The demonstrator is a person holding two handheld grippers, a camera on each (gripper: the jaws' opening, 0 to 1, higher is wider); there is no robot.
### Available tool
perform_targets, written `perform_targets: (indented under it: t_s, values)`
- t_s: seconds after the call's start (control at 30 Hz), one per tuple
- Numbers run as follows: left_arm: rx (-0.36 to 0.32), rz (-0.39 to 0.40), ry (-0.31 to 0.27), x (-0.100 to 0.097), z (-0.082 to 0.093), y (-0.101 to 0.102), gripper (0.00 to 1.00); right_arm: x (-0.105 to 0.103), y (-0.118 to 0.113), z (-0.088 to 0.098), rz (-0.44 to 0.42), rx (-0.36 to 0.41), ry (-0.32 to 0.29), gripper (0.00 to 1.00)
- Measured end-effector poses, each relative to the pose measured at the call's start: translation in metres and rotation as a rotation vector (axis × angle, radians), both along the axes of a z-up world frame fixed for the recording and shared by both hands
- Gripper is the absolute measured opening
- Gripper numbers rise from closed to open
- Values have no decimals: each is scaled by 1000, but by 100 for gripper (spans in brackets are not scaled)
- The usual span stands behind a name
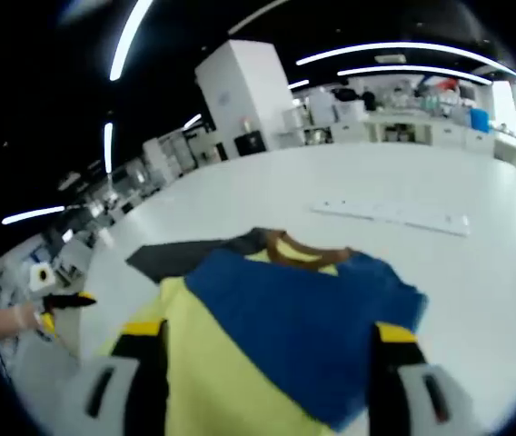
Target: Fold the garment on the visible template until the final outline fits inside the template.
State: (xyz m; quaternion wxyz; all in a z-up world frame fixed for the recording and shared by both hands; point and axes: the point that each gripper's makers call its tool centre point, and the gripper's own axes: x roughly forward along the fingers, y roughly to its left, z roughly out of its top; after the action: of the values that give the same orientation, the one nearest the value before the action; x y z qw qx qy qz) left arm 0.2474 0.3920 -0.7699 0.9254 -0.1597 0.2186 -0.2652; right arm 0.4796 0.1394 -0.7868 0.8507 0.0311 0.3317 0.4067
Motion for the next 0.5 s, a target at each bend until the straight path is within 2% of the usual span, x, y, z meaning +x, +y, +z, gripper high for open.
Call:
perform_targets:
  t_s: [0.17, 0.27, 0.37, 0.43, 0.5]
  values:
    - [2, -2, 0, 0, 0, 2, 73, 3, -20, 2, -44, -1, 3, 89]
    - [4, -1, 2, 0, 0, 2, 73, 1, -28, 1, -65, 25, 38, 84]
    - [3, 2, 3, 0, -1, 3, 73, 0, -41, -5, -84, 20, 61, 75]
    - [1, 3, 6, -1, -2, 4, 73, -3, -53, -14, -118, 24, 117, 71]
    - [3, 4, 8, -2, -2, 2, 73, -4, -56, -16, -125, 36, 126, 63]
